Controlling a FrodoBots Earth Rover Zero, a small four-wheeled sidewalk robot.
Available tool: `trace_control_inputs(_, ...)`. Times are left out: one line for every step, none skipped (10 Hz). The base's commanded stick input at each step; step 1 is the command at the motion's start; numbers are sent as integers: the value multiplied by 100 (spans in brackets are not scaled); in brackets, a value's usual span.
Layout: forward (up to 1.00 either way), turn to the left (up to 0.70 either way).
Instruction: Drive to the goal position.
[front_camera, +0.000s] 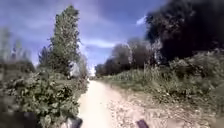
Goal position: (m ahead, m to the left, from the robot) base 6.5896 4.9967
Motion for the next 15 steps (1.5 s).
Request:
trace_control_inputs(100, 0)
trace_control_inputs(100, 0)
trace_control_inputs(100, 0)
trace_control_inputs(100, 0)
trace_control_inputs(100, 0)
trace_control_inputs(100, 0)
trace_control_inputs(100, 0)
trace_control_inputs(100, 0)
trace_control_inputs(100, 0)
trace_control_inputs(100, 0)
trace_control_inputs(100, 0)
trace_control_inputs(100, 0)
trace_control_inputs(100, 0)
trace_control_inputs(100, 0)
trace_control_inputs(100, 0)
